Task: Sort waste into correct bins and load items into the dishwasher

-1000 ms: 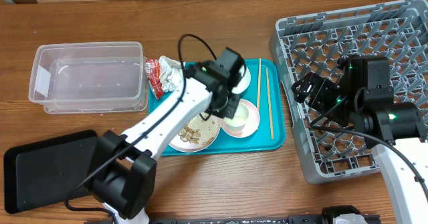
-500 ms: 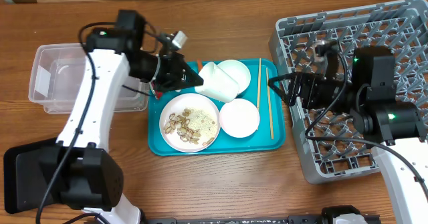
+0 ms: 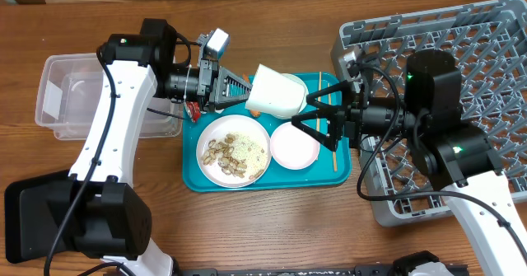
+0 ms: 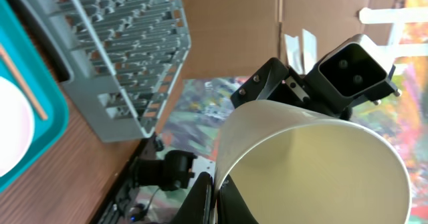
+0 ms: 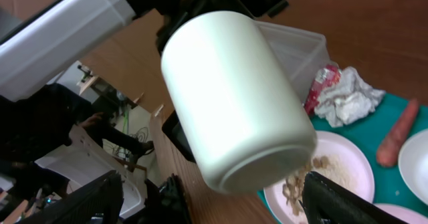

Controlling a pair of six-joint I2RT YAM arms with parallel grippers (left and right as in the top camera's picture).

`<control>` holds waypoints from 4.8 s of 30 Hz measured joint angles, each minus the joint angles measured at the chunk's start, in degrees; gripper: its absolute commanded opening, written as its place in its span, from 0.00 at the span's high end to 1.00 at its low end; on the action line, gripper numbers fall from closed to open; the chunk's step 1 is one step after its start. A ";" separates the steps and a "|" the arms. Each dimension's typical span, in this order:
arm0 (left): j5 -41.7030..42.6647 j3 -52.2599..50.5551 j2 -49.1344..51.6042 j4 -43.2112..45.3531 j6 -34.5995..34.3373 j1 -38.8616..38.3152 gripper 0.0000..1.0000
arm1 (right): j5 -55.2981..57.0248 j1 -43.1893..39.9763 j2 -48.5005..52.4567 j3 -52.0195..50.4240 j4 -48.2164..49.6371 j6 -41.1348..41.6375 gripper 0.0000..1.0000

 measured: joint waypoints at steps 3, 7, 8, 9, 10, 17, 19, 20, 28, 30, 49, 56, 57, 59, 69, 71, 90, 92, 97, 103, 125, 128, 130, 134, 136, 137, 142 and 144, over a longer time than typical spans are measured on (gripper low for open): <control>1.60 0.00 0.00 0.00 0.02 -0.76 0.96 | -0.20 0.42 0.22 0.00 1.46 -0.15 0.12; 2.25 0.00 0.00 0.00 0.02 -1.22 0.96 | -0.11 0.33 0.46 0.00 1.60 -0.22 0.14; 2.45 0.00 0.00 0.00 0.04 -1.27 0.96 | -0.11 0.35 0.50 0.00 1.70 -0.20 0.16; 2.54 0.00 0.00 0.02 0.04 -1.33 0.96 | -0.02 0.35 0.52 0.00 1.77 -0.24 0.16; 2.69 0.00 0.00 0.04 0.04 -1.46 0.96 | 0.11 0.31 0.52 0.00 1.77 -0.24 0.18; 3.28 0.00 0.00 -0.52 0.04 -2.40 0.96 | 2.01 -0.13 0.50 0.04 2.84 -0.50 0.16; 3.21 0.00 0.00 -0.66 0.04 -2.69 0.96 | 2.91 -0.26 0.52 0.09 2.40 -0.52 0.15; 3.48 0.00 0.00 -0.76 0.13 -2.84 0.96 | 3.15 -0.33 0.55 0.09 1.88 -0.52 0.15; 3.45 0.00 -0.02 -1.27 0.24 -1.55 0.96 | 3.23 -1.92 1.01 0.09 -0.33 -1.16 0.09; 3.45 0.00 -0.02 -1.29 0.33 -1.14 0.96 | 1.42 -1.95 1.03 0.09 0.52 -2.27 0.08; 3.17 0.00 -0.33 -4.15 2.10 -3.04 0.96 | -2.99 -2.19 3.76 0.17 1.36 -4.66 0.09; 1.81 0.00 -1.70 -5.01 3.04 -1.49 0.96 | -3.82 -2.71 4.57 0.17 2.91 -4.96 0.07; 1.75 0.00 -1.81 -5.05 3.13 -1.51 0.96 | -4.17 -2.64 4.57 0.17 3.28 -4.96 0.07; 1.68 0.00 -1.92 -5.07 3.23 -1.95 0.96 | -5.55 -2.60 4.57 0.17 4.61 -5.25 0.07; 1.57 0.00 -1.95 -4.98 3.74 -3.48 0.96 | -11.54 -2.56 4.59 0.17 7.32 -5.33 0.29; 1.68 0.00 -1.95 -4.94 4.46 -3.48 0.96 | -11.45 -2.56 4.59 0.17 7.32 -5.11 0.32; -7.91 0.00 -2.29 -4.57 3.34 0.72 0.15 | 1.05 -11.21 -0.46 0.24 -5.70 -0.90 0.48; -9.05 0.00 -2.29 -4.76 2.93 1.92 0.15 | 6.47 -14.67 -2.82 0.42 -11.54 -0.13 0.48; -12.13 0.00 -2.29 -4.90 2.54 4.09 0.15 | 19.98 -22.56 -6.43 1.57 -25.57 2.16 0.48; -16.09 0.00 -2.29 -4.94 2.54 4.07 0.15 | 40.02 -28.79 -4.94 1.86 -38.32 8.04 0.48; -22.86 0.00 -2.29 -4.94 2.08 2.91 0.42 | 44.68 -29.16 13.00 5.29 -38.93 11.39 0.13; -26.64 0.00 -2.29 -3.34 0.20 0.96 0.46 | 41.38 -27.54 10.84 8.61 -38.07 10.14 0.18; -30.56 0.00 -2.32 -0.55 -3.10 -0.28 0.52 | 39.10 -24.63 8.52 9.57 -37.03 9.40 0.22; -40.15 -0.04 -3.32 4.11 -10.49 -1.90 0.51 | 36.04 -14.01 4.76 10.08 -35.82 8.31 0.36; -45.88 -0.04 -5.35 5.62 -14.49 -2.34 0.51 | 36.20 -8.50 4.96 10.08 -34.99 8.22 0.39; -49.68 -0.04 -6.95 5.99 -16.90 -2.56 0.50 | 36.83 -5.14 5.57 10.05 -34.32 8.57 0.44; -66.05 -0.04 -19.08 6.19 -26.12 -2.60 0.44 | 43.56 5.70 11.58 9.55 -32.26 11.61 0.45; -72.37 0.02 -25.18 5.51 -28.85 -2.60 0.43 | 45.62 8.96 15.93 9.22 -31.45 12.48 0.45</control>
